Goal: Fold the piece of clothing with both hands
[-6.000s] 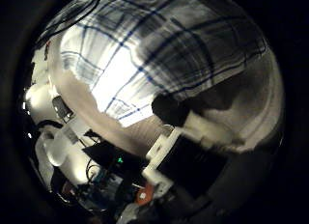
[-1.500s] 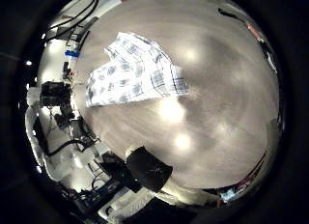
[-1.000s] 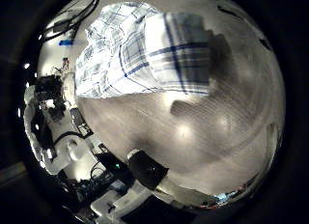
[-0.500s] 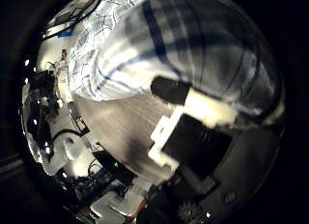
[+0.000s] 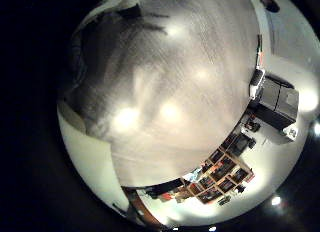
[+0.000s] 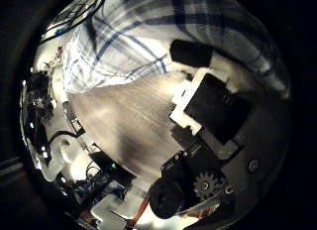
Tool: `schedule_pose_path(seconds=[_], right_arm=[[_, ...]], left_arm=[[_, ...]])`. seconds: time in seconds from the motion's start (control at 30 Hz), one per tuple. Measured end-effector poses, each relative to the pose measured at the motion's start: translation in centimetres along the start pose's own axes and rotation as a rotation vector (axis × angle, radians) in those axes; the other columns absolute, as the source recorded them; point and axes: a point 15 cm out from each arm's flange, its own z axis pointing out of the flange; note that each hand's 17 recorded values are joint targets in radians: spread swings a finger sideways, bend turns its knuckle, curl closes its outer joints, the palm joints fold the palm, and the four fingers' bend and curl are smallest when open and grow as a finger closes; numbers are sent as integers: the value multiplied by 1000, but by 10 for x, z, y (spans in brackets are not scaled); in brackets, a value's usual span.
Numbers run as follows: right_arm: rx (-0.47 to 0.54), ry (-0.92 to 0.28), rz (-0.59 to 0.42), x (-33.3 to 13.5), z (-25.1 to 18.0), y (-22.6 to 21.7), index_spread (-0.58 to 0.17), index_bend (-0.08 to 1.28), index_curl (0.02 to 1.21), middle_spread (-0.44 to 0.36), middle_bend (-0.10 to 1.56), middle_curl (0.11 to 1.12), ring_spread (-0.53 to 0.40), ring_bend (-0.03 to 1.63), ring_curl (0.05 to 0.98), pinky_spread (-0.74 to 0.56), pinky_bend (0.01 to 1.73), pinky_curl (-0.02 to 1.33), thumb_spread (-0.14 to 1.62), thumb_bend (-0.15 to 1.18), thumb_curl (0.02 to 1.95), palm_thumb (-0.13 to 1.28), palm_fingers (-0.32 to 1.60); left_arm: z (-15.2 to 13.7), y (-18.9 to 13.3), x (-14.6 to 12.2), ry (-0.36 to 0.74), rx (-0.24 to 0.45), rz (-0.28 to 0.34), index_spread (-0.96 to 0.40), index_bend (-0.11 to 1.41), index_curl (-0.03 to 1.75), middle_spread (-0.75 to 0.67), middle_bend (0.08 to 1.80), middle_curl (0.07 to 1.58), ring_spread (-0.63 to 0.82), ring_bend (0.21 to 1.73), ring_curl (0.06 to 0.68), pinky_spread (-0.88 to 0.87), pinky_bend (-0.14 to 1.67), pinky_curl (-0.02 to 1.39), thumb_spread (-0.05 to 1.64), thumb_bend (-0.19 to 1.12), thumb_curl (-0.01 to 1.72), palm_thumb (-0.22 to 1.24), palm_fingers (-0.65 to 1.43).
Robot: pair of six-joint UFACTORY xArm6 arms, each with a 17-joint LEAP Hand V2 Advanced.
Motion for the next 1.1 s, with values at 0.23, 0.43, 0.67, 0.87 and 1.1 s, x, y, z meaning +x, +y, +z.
schedule_pose_path(seconds=[0.23,0.43,0.67,0.87,1.1], right_arm=[[-26,-32,75,36,-12,46,-229,1187,724,-104,1332,703,-171,1438,599,-209,1308,718,931,47,695,1000,1192],[24,-22,105,56,-38,66,-216,1208,727,-96,1359,699,-167,1451,614,-184,1302,763,946,29,747,1009,1168],[114,15,92,45,-87,72,-207,1222,723,-91,1378,688,-164,1455,626,-172,1276,815,961,0,805,1015,1157],[172,66,-2,-8,-127,52,-205,1224,720,-95,1386,680,-164,1455,632,-170,1256,851,968,-8,838,1014,1154],[207,191,-134,-91,-166,27,-204,1226,717,-96,1392,671,-171,1452,636,-171,1230,893,975,-10,865,999,1153]], left_arm=[[20,3,16,14,-12,15,-50,189,411,160,177,323,264,623,223,349,242,412,1262,-13,252,182,206],[38,-1,30,21,-13,36,-50,188,412,159,178,320,264,623,221,349,244,406,1267,-12,251,186,207],[41,-3,29,24,-17,37,-38,182,409,159,181,320,264,627,220,348,251,401,1278,-13,249,189,204],[39,-3,26,23,-15,39,-35,181,407,144,184,323,257,629,219,338,253,398,1279,-13,249,189,209],[30,-5,17,39,4,31,-35,183,403,125,183,327,244,633,220,325,255,392,1280,-13,248,189,218]])
